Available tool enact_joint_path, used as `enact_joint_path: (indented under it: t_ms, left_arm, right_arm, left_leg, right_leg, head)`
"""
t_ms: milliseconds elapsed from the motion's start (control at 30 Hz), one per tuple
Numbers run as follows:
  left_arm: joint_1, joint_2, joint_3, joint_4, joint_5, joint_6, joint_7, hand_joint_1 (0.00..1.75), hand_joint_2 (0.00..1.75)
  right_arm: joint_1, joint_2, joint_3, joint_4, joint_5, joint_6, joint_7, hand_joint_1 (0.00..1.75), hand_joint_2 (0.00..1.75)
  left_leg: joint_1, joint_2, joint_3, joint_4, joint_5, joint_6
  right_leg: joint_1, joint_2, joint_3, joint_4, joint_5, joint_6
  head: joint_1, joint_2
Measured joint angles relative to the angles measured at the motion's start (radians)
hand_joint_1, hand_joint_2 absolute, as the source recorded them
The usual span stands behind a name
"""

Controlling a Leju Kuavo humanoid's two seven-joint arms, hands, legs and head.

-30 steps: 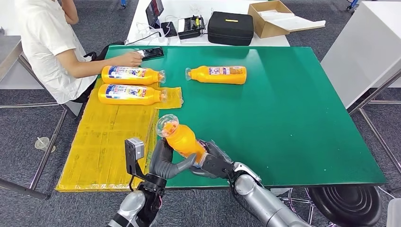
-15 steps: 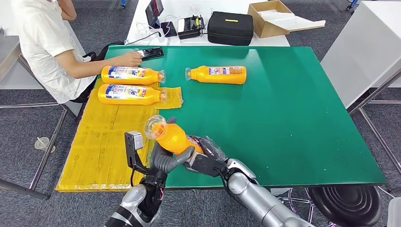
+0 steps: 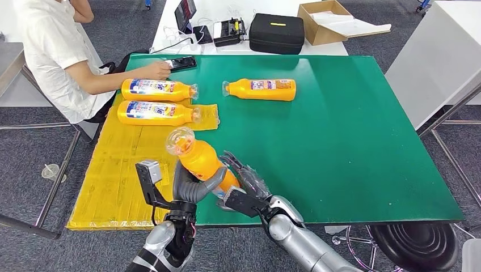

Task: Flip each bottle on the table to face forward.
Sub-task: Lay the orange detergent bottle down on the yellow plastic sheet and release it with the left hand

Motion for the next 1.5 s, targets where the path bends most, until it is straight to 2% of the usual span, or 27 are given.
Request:
enact_joint_path:
  t_ms: [67, 333, 433, 633, 700, 767, 867, 933, 1000, 1100, 1200, 1267, 1500]
  left_arm:
    - [0.009, 0.0, 0.009, -0.024, 0.005, 0.008, -0.004, 1.75, 1.75]
    - [0.055, 0.0, 0.064, -0.135, 0.097, 0.048, -0.033, 1.75, 1.75]
    - [0.06, 0.005, 0.078, -0.164, 0.092, 0.064, -0.036, 1.75, 1.75]
    - [0.065, 0.013, 0.089, -0.188, 0.088, 0.069, -0.038, 1.75, 1.75]
    - [0.067, 0.014, 0.09, -0.191, 0.054, 0.097, -0.054, 1.75, 1.75]
    - [0.065, 0.024, 0.083, -0.19, -0.104, 0.215, -0.096, 1.75, 1.75]
    - [0.06, 0.054, 0.08, -0.168, -0.599, 0.418, -0.111, 1.75, 1.75]
    - [0.063, 0.065, 0.107, -0.141, -0.974, 0.462, -0.085, 1.75, 1.75]
    - [0.068, 0.066, 0.16, -0.112, -1.29, 0.47, -0.052, 1.75, 1.75]
    - [0.068, 0.067, 0.261, -0.064, -1.633, 0.462, 0.048, 1.75, 1.75]
    - [0.03, 0.082, 0.299, 0.037, -1.729, 0.385, 0.194, 1.75, 1.75]
    - [-0.003, 0.096, 0.295, 0.115, -1.734, 0.329, 0.251, 1.75, 1.75]
    - [-0.103, 0.131, 0.281, 0.291, -1.689, 0.248, 0.315, 1.75, 1.75]
  right_arm:
    - [0.016, 0.005, -0.007, 0.001, 0.002, -0.02, -0.001, 0.0, 0.0]
    - [0.075, 0.037, -0.061, 0.011, -0.026, -0.087, -0.052, 0.0, 0.0]
    - [0.093, 0.048, -0.081, 0.017, -0.015, -0.13, -0.083, 0.0, 0.0]
    - [0.107, 0.058, -0.099, 0.024, -0.014, -0.142, -0.09, 0.0, 0.0]
    - [0.11, 0.06, -0.103, 0.024, -0.009, -0.166, -0.094, 0.0, 0.0]
    - [0.118, 0.066, -0.121, 0.023, 0.009, -0.25, -0.099, 0.0, 0.0]
    - [0.134, 0.076, -0.17, 0.013, 0.068, -0.426, -0.102, 0.0, 0.0]
    - [0.139, 0.079, -0.21, -0.001, 0.124, -0.499, -0.102, 0.0, 0.0]
    - [0.142, 0.083, -0.252, -0.017, 0.185, -0.521, -0.101, 0.0, 0.0]
    - [0.151, 0.093, -0.324, -0.049, 0.283, -0.525, -0.1, 0.0, 0.0]
    - [0.158, 0.109, -0.386, -0.081, 0.319, -0.524, -0.092, 0.0, 0.0]
    - [0.16, 0.116, -0.404, -0.092, 0.316, -0.523, -0.085, 0.0, 0.0]
    - [0.166, 0.134, -0.434, -0.095, 0.271, -0.521, -0.091, 0.0, 0.0]
  left_leg:
    - [0.0, 0.0, 0.0, 0.0, 0.0, 0.0]
    - [0.0, 0.0, 0.0, 0.0, 0.0, 0.0]
    - [0.0, 0.0, 0.0, 0.0, 0.0, 0.0]
    - [0.0, 0.0, 0.0, 0.0, 0.0, 0.0]
    - [0.0, 0.0, 0.0, 0.0, 0.0, 0.0]
    - [0.0, 0.0, 0.0, 0.0, 0.0, 0.0]
    - [0.0, 0.0, 0.0, 0.0, 0.0, 0.0]
    - [0.0, 0.0, 0.0, 0.0, 0.0, 0.0]
    - [0.0, 0.001, 0.0, 0.0, 0.0, 0.0]
    - [0.0, 0.002, 0.0, 0.0, 0.0, 0.0]
    - [0.0, 0.001, 0.0, 0.0, 0.001, 0.0]
    - [0.001, 0.002, 0.0, 0.0, 0.001, 0.0]
    - [0.001, 0.002, 0.0, 0.0, 0.002, 0.0]
  right_leg:
    - [0.0, 0.0, 0.0, 0.0, 0.0, 0.0]
    - [0.0, 0.0, 0.0, 0.0, 0.0, 0.0]
    - [0.0, 0.0, 0.0, 0.0, 0.0, 0.0]
    - [0.0, 0.0, 0.0, 0.0, 0.0, 0.0]
    - [0.0, 0.0, 0.0, 0.0, 0.0, 0.0]
    - [0.0, 0.0, 0.0, 0.0, 0.0, 0.0]
    - [0.0, -0.001, 0.0, 0.0, 0.0, 0.0]
    - [0.0, -0.001, 0.0, 0.0, 0.0, 0.0]
    - [0.0, 0.0, -0.001, 0.0, 0.0, 0.0]
    - [0.0, 0.0, -0.001, 0.0, 0.0, 0.0]
    - [0.0, -0.001, -0.001, 0.0, 0.0, 0.0]
    - [0.0, -0.001, -0.001, 0.0, 0.001, 0.0]
    - [0.0, 0.0, -0.001, 0.0, 0.001, 0.0]
  head:
    - [0.0, 0.0]
    - [0.0, 0.0]
    - [0.0, 0.0]
    - [0.0, 0.0]
    - [0.0, 0.0]
    - [0.0, 0.0]
    - [0.0, 0.0]
    - [0.0, 0.0]
    - [0.0, 0.0]
    - [0.0, 0.0]
    - [0.0, 0.0]
    - [0.0, 0.0]
    - [0.0, 0.0]
